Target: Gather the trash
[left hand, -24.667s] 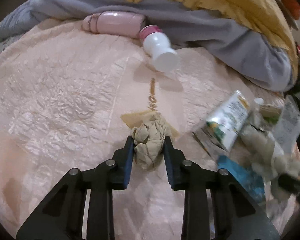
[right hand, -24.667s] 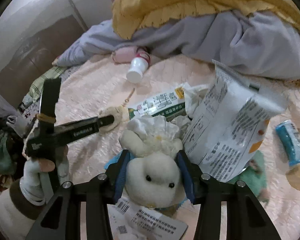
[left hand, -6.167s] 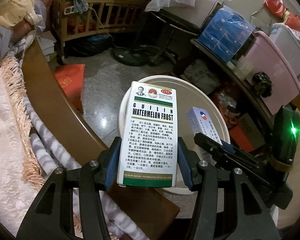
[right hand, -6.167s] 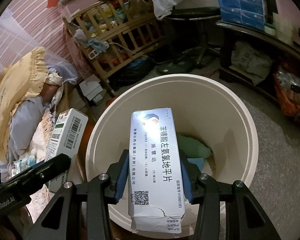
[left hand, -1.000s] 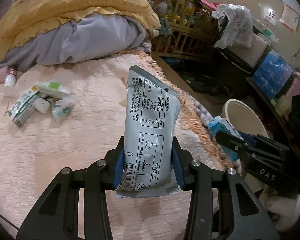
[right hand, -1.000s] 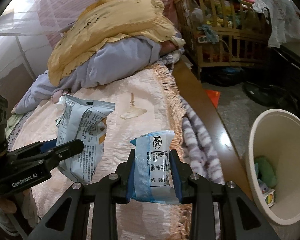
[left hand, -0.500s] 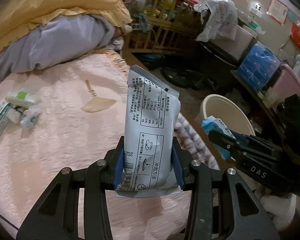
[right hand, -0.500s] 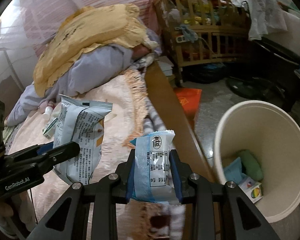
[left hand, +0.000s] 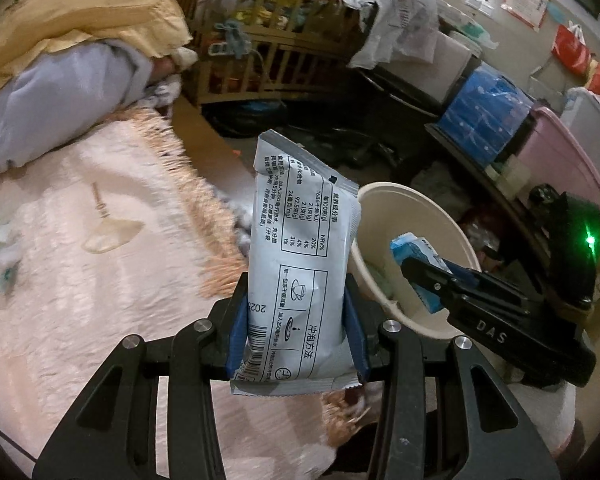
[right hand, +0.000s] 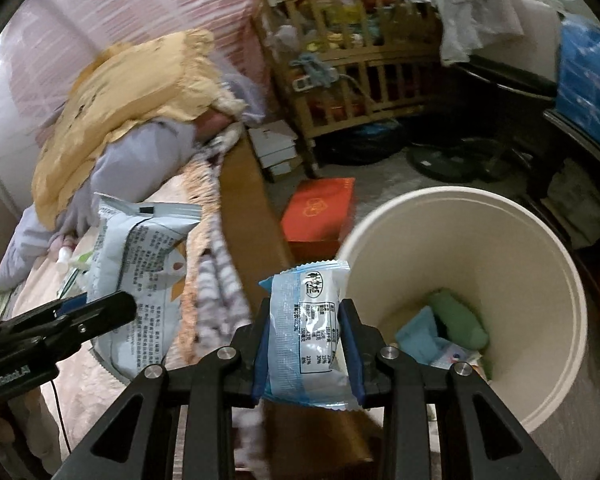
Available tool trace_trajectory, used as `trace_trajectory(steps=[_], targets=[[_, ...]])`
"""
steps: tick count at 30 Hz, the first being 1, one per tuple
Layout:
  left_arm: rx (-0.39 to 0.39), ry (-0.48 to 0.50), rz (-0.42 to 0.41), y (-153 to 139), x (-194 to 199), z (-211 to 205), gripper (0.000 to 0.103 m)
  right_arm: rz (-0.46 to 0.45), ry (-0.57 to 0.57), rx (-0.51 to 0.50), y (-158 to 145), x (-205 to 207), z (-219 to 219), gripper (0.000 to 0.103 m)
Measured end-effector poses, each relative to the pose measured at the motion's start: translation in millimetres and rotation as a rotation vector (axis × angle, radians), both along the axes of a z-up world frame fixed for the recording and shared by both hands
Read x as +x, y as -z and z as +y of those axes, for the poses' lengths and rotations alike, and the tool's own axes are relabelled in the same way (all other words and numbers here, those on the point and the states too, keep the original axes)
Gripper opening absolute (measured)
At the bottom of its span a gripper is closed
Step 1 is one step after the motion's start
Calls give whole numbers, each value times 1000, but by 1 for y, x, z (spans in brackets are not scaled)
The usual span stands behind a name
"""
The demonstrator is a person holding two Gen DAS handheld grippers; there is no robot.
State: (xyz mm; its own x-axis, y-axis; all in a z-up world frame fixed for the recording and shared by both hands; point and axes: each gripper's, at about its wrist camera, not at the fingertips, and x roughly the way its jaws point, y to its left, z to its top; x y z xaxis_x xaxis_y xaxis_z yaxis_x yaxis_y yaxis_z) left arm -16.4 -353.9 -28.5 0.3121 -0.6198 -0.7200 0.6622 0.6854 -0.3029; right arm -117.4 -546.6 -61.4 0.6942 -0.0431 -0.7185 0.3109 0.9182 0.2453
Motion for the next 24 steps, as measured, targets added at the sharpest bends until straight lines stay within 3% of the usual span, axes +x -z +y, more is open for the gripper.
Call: trace_trajectory(steps=[11, 24], targets=[[-25, 68, 48, 1, 0, -47, 40, -4, 144, 31, 1, -22, -59, 30], [-40, 142, 96, 9, 3, -98, 41, 17, 247, 63, 14, -38, -89, 30]])
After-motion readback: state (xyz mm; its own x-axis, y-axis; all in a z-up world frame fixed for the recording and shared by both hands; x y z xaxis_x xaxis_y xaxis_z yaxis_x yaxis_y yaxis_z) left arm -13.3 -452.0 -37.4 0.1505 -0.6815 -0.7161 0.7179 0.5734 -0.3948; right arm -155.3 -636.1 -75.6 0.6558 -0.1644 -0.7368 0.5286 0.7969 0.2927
